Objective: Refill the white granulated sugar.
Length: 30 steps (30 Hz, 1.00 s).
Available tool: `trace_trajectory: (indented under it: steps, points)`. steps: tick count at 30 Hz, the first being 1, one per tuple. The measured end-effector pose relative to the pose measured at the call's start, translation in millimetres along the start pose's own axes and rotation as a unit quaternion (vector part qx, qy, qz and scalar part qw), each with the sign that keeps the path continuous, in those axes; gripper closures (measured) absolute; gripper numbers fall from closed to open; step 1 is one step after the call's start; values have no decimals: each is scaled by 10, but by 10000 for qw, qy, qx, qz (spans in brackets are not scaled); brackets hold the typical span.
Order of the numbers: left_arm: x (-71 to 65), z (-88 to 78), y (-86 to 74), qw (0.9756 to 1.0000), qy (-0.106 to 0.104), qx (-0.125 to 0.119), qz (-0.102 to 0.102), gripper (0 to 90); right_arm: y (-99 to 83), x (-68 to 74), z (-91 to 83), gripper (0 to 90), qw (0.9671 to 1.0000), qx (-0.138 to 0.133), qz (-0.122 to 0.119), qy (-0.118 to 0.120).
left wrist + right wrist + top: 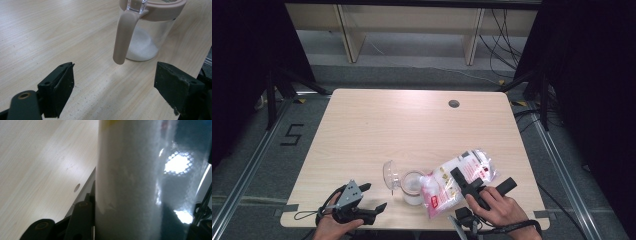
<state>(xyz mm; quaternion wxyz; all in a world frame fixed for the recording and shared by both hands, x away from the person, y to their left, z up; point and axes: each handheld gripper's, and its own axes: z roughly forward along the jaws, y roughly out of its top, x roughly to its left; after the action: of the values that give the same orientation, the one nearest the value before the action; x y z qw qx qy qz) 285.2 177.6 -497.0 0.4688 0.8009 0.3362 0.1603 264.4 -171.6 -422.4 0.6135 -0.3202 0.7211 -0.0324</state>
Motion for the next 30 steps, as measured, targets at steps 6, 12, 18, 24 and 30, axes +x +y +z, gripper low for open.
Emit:
trace_trajectory:
  steps: [6,12,18,24,30]
  points:
    - [1,3,-2,10000,-18,-27,-37,162,6,12,-20,674,10000,3,9,21]
    - [2,-1,0,10000,-22,-17,-8,162,31,-16,11,675,10000,-71,8,6]
    - [1,0,0,10000,-23,-20,-13,162,-15,8,-20,675,10000,26,53,11]
    - [3,-1,0,10000,-26,-21,-29,162,38,5,-8,676,10000,-68,26,35]
    - [5,-1,0,10000,-28,-23,-31,162,18,8,18,677,10000,-41,1,47]
